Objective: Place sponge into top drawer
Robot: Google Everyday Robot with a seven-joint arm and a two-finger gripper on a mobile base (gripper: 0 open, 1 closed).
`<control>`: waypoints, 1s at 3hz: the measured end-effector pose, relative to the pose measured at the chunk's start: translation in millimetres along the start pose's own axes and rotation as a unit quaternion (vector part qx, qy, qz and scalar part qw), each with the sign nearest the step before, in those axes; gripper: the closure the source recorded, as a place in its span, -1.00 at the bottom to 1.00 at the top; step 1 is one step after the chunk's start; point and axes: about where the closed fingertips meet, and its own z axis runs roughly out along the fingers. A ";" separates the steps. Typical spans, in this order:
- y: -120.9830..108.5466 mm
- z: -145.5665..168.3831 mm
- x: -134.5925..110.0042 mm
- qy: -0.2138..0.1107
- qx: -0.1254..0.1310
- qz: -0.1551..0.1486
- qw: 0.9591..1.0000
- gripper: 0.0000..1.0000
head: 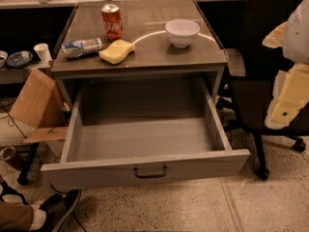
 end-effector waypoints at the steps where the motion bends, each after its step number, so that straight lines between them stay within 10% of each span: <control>1: -4.7 -1.5 -3.4 -0.004 0.004 0.001 1.000 -1.00; 3: -62.5 -0.1 -55.1 -0.066 0.033 0.005 0.997 -1.00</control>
Offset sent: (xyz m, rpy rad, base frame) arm 0.0610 0.0210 0.0286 0.0790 -0.0767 -0.0203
